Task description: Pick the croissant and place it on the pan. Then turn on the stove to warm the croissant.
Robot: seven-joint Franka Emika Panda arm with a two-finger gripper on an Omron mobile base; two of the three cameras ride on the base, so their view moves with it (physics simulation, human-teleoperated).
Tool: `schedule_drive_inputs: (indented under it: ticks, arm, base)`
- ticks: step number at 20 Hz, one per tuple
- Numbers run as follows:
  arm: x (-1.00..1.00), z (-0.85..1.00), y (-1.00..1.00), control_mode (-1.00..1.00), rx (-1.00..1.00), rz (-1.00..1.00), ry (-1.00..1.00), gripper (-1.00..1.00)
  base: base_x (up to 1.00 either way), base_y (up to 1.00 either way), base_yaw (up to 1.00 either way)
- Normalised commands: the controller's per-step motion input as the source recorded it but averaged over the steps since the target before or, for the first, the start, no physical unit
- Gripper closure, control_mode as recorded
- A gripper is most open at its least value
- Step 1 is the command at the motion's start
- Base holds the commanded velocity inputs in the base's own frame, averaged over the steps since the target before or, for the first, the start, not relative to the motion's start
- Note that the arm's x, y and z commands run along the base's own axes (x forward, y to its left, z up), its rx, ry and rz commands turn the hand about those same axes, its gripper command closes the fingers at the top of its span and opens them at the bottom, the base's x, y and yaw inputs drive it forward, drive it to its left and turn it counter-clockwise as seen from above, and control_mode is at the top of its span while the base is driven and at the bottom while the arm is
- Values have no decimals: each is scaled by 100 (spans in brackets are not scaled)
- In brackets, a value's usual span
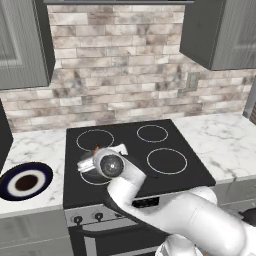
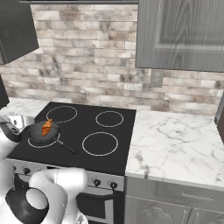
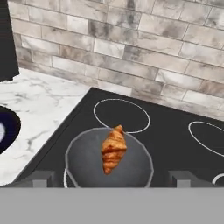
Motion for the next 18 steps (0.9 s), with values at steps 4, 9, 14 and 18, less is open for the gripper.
schedule_drive_inputs:
  ticks: [4,9,14,18]
  arm:
    - [-100,38,4,-100,0,0,-32,-100]
    - [-100,16,21,-100,0,0,-33,-100]
    - [-13,0,1,-100,0,0,-4,-100]
    - [-26,-39,13,-100,0,1,0,-100]
  base:
    - [0,0,0]
    - [0,0,0]
    - [0,0,0]
    - [0,0,0]
